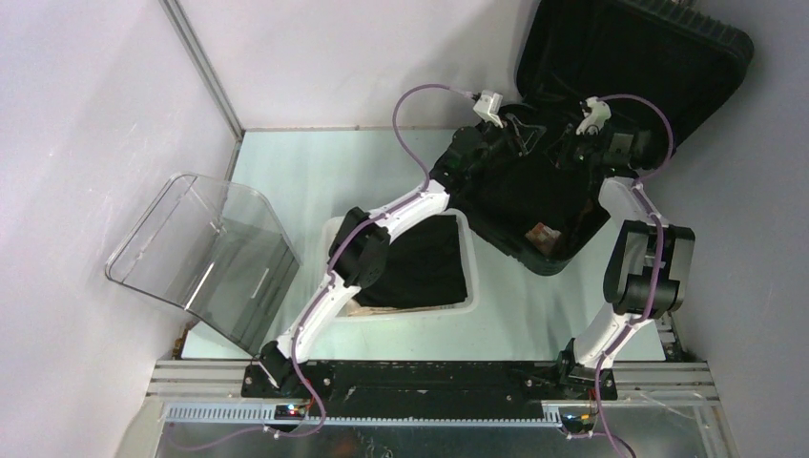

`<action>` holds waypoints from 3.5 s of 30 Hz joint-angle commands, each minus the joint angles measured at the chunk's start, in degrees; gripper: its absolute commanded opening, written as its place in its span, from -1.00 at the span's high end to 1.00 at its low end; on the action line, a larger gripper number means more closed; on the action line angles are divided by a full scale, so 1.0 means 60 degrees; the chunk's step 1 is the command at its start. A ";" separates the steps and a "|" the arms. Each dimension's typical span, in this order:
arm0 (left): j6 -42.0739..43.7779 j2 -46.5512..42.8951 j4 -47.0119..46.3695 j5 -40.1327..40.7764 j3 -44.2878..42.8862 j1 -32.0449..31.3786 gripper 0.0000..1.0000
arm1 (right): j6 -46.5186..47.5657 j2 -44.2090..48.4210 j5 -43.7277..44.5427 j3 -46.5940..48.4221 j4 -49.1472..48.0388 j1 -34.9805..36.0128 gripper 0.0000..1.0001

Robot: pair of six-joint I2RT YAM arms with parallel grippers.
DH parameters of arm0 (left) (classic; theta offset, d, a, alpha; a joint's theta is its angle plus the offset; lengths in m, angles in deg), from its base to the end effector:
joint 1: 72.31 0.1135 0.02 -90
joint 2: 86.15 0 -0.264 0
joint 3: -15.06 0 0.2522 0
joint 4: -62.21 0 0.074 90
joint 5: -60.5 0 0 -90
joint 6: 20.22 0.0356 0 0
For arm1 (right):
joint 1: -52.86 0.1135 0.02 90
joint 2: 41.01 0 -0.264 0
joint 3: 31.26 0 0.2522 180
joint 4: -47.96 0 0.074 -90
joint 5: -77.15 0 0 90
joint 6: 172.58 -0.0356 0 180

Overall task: Open, take out, and arrange the luggage
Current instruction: Adjust the clothes in the opened luggage.

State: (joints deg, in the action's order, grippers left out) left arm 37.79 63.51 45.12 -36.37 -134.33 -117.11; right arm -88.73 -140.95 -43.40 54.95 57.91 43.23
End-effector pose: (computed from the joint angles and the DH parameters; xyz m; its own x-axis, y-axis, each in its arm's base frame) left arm 0.4261 -0.4291 0.2773 -0.2395 -0.5034 -0.8302 0.7710 0.4210 -0.4778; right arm 0.4037 -0.0501 0.2716 -0.4274 0.1661 -0.8887 -0.2706 0.9144 0.3011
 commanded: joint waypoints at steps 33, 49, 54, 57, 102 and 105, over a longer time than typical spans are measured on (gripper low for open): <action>0.2814 -0.5844 0.7105 -0.0589 0.5189 0.0593 -0.46 | -0.2375 0.1676 0.2191 0.1405 0.4671 -0.0827 -0.75; 0.3089 -0.7928 0.7998 -0.0496 0.6724 0.0737 -0.47 | -0.1172 0.2793 0.1209 -0.1818 0.4009 -0.0428 -0.74; 0.2993 -0.8365 0.7732 -0.0189 0.7334 0.0758 -0.46 | -0.0694 0.2013 0.1394 -0.1820 0.3904 -0.0370 -0.72; 0.2884 -0.8423 0.7544 -0.0253 0.7432 0.0791 -0.46 | -0.0723 0.1650 0.1276 -0.1814 0.3590 -0.0333 -0.71; -0.2962 -0.9692 0.4191 0.0115 1.0442 0.0574 -0.53 | -0.3726 0.4500 -0.1494 -0.1718 0.4662 0.0610 1.00; -0.2084 -0.9425 0.4650 -0.0082 1.0189 0.0503 -0.52 | -0.2867 0.4812 -0.1426 -0.1958 0.5650 0.0574 1.00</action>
State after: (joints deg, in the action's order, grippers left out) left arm 22.62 5.46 71.64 -36.33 -70.14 -113.46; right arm -112.32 -115.46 -52.07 43.56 84.48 46.66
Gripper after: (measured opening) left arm 0.761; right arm 0.033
